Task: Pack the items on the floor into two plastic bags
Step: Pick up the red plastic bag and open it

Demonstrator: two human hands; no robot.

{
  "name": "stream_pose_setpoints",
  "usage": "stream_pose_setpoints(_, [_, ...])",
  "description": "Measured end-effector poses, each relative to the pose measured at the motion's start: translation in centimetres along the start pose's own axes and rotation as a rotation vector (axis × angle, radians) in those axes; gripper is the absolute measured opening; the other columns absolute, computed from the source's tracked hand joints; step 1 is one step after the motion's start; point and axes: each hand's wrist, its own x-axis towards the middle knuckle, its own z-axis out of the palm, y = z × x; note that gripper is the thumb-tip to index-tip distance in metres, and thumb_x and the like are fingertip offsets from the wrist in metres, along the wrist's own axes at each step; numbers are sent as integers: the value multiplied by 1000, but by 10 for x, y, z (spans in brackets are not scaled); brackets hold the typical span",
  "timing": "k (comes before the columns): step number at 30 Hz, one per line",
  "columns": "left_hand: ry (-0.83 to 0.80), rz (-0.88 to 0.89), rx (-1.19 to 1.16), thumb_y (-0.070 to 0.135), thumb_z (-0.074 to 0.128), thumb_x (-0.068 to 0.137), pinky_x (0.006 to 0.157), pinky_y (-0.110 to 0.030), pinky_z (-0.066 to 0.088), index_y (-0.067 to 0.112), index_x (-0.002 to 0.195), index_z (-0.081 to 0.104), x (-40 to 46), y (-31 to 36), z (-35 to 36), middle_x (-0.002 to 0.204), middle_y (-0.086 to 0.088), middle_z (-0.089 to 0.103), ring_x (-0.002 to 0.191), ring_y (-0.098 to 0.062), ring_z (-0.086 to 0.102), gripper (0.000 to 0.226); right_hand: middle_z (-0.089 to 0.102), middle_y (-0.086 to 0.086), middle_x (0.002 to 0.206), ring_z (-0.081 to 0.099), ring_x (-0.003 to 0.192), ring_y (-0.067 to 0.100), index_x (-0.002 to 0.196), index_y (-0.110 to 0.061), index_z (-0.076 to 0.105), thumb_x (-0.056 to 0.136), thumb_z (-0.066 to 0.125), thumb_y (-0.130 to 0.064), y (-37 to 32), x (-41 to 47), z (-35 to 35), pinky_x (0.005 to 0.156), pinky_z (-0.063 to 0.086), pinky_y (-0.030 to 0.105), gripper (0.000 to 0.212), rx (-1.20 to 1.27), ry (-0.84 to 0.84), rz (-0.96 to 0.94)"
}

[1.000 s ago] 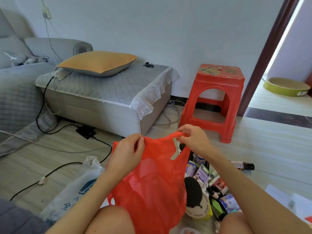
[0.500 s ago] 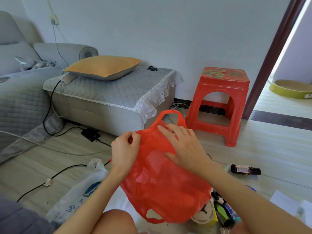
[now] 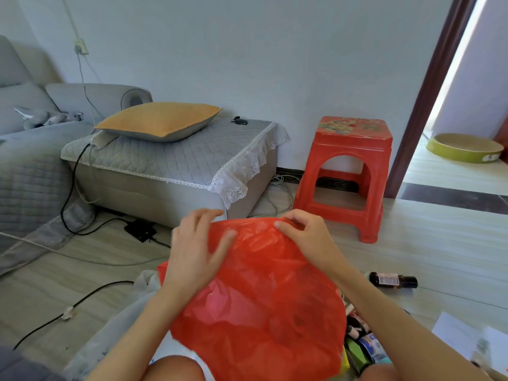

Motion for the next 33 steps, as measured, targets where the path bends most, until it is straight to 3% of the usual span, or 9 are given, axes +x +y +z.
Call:
stream_pose_setpoints(4, [-299,140,12,66,39,74,83,-34,50,41,119,39,3,11,6,116,10,60,102,-13,58,51,59,-15,71,53,62,-10,68,-31,60,78,72,-16,1,1,9,66,40,11,22,-16,-44,28])
stream_pose_setpoints(8, [-138,-30,-52,47,39,81,67,-40,52,27,95,55,2,-4,13,77,0,71,78,-29,67,29,63,-10,91,57,80,-6,87,-25,66,78,72,-25,0,-1,11,76,43,13,11,-26,-71,81])
stream_pose_setpoints(9, [-90,-104,-63,43,45,84,67,-41,52,22,89,61,3,-8,12,73,-4,71,76,-32,67,26,63,-9,102,58,92,-2,99,-23,65,77,72,-29,2,-2,10,83,43,15,24,-64,-137,101])
stream_pose_setpoints(11, [-46,-242,-57,33,55,89,70,-42,49,12,85,65,3,-14,13,72,-8,71,78,-34,66,24,61,-10,113,55,105,2,115,-21,61,75,74,-33,6,-7,9,92,41,16,43,-139,-282,143])
stream_pose_setpoints(17, [-69,-358,-79,23,57,89,73,-43,47,8,87,66,-3,-27,11,77,-13,70,82,-37,63,17,64,-3,87,58,78,7,107,-12,63,82,67,-23,29,-4,-6,63,41,9,27,-319,-255,300])
stream_pose_setpoints(24, [-42,-536,-32,23,48,90,74,-35,40,13,99,63,-2,-23,12,90,-14,68,94,-38,58,20,44,-1,125,47,114,13,134,-17,41,77,69,-44,24,-7,8,99,41,32,68,-353,-232,259])
stream_pose_setpoints(27, [-55,-501,-145,18,48,93,70,-31,32,7,92,60,-1,-15,12,81,-10,66,87,-37,58,17,50,4,132,48,121,22,131,-16,44,85,61,-30,28,-10,20,101,39,36,51,-615,-288,179])
stream_pose_setpoints(30, [-102,-503,-131,17,47,93,70,-31,33,6,93,60,-1,-21,8,87,-13,67,90,-37,58,17,65,14,113,57,106,33,111,-12,59,91,46,-21,28,-7,17,84,43,40,25,-792,-97,147])
stream_pose_setpoints(33, [-142,-583,-33,8,46,89,78,-36,40,9,97,62,-5,-44,-1,97,-19,67,98,-39,57,18,67,12,106,58,101,34,102,-13,64,93,46,-20,30,-2,-2,77,41,38,22,-872,-50,130])
